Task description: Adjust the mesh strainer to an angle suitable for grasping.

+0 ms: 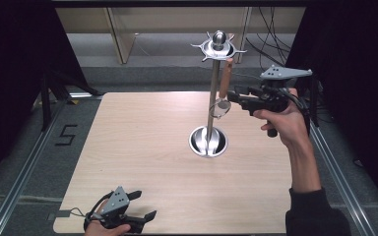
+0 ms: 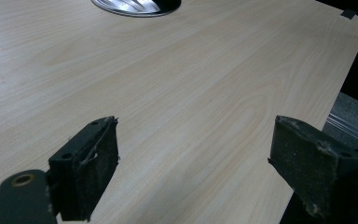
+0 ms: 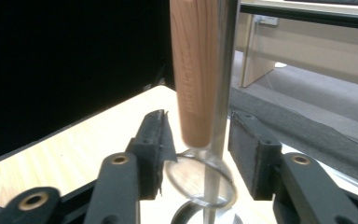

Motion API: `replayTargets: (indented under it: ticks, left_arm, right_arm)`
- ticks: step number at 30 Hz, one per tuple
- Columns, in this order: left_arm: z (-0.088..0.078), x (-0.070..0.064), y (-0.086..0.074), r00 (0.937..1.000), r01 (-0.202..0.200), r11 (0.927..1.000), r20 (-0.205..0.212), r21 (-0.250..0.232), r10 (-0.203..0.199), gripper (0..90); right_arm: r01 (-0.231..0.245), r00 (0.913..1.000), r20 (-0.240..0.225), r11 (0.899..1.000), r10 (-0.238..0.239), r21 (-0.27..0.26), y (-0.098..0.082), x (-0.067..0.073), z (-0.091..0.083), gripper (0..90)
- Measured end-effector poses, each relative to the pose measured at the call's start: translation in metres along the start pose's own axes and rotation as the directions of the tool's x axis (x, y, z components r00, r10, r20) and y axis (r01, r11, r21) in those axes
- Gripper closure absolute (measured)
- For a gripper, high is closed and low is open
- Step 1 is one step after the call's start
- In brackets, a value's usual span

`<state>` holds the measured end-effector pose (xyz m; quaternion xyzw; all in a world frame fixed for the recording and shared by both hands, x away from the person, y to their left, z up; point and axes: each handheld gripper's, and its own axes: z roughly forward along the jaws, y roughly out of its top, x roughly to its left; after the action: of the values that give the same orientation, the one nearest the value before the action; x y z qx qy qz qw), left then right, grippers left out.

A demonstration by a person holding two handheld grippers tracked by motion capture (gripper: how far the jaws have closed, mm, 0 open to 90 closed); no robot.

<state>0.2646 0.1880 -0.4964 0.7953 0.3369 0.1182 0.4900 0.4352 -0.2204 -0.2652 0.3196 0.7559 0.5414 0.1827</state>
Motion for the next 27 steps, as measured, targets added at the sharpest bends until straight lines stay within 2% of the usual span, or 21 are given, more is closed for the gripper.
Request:
replayTargets:
  ticks: [1,2,4,7,8,10,11,13,14,15,18,19,20,21,24,25,26,27]
  left_arm:
    - [-0.001,0.002,0.000,0.9999,-0.014,0.9998,0.002,0.013,0.014,14.8]
    - [0.001,0.001,0.000,0.9999,-0.008,0.9999,0.010,-0.009,0.008,14.8]
    - [0.001,0.001,0.000,0.9999,-0.005,1.0000,0.010,-0.007,0.005,14.8]
    - [0.001,0.001,0.000,0.9999,-0.005,1.0000,0.010,-0.005,0.005,14.8]
    - [0.000,0.002,0.000,0.9998,-0.019,0.9998,0.009,0.002,0.019,14.8]
    - [0.001,0.002,0.000,0.9998,-0.017,0.9998,0.008,-0.001,0.017,14.8]
    - [0.001,0.001,0.000,1.0000,-0.004,1.0000,0.009,-0.008,0.004,14.8]
    - [0.001,0.001,0.000,1.0000,-0.005,1.0000,0.007,-0.005,0.005,14.8]
    - [0.000,0.002,0.000,0.9998,-0.018,0.9998,0.006,0.004,0.018,14.8]
    - [0.001,0.001,0.000,0.9999,0.014,0.9999,0.002,-0.004,-0.014,14.8]
    - [0.001,0.001,0.000,0.9999,0.014,0.9999,0.002,-0.005,-0.014,14.8]
    - [0.000,0.001,0.000,1.0000,0.008,1.0000,0.000,0.001,-0.008,14.8]
    - [0.000,0.003,0.000,0.9998,-0.019,0.9998,0.002,0.002,0.019,14.8]
    - [0.000,0.003,0.000,0.9997,-0.022,0.9997,0.004,0.006,0.022,14.8]
    - [0.000,0.002,0.000,0.9999,-0.010,0.9999,0.004,-0.006,0.010,14.8]
    - [0.001,0.001,0.000,0.9999,0.016,0.9999,0.003,-0.005,-0.016,14.8]
    - [0.001,0.001,0.000,0.9999,0.015,0.9999,0.003,-0.006,-0.015,14.8]
    - [0.001,0.001,0.000,0.9999,0.014,0.9999,0.003,-0.005,-0.014,14.8]
  right_arm:
    - [0.018,0.9997,0.014,1.000,-0.018,0.000,-0.002,0.000,-0.002,54.8]
    - [0.025,0.9993,0.029,1.000,-0.025,-0.008,-0.007,0.003,-0.007,52.6]
    - [0.026,0.9984,0.050,1.000,-0.025,-0.013,-0.013,0.004,-0.013,50.5]
    - [0.017,0.9984,0.055,0.999,-0.016,-0.028,-0.019,0.005,-0.017,48.9]
    - [0.011,0.9981,0.061,1.000,-0.009,-0.027,-0.025,0.007,-0.021,47.1]
    - [0.006,0.9979,0.065,0.999,-0.004,-0.034,-0.028,0.008,-0.022,46.0]
    - [0.008,0.9975,0.071,0.999,-0.005,-0.038,-0.030,0.008,-0.022,45.4]
    - [0.009,0.9972,0.074,1.000,-0.007,-0.028,-0.035,0.010,-0.024,44.8]
    - [0.014,0.9970,0.076,0.999,-0.011,-0.031,-0.037,0.010,-0.024,44.7]
    - [0.018,0.9970,0.076,0.999,-0.016,-0.032,-0.041,0.011,-0.024,44.6]
    - [0.020,0.9967,0.080,0.999,-0.017,-0.027,-0.045,0.012,-0.025,44.5]
    - [0.017,0.9960,0.088,1.000,-0.014,-0.026,-0.047,0.013,-0.025,44.4]
    - [0.024,0.9958,0.089,0.999,-0.022,-0.026,-0.049,0.013,-0.026,44.3]
    - [0.018,0.9964,0.083,0.999,-0.016,-0.030,-0.054,0.014,-0.027,44.1]
    - [0.021,0.9964,0.082,0.999,-0.019,-0.029,-0.058,0.014,-0.028,43.9]
    - [0.024,0.9960,0.087,0.999,-0.021,-0.033,-0.060,0.014,-0.028,43.9]
    - [0.007,0.9963,0.086,1.000,-0.005,-0.022,-0.064,0.014,-0.028,43.7]
    - [0.017,0.9959,0.089,1.000,-0.015,-0.015,-0.065,0.012,-0.028,43.6]
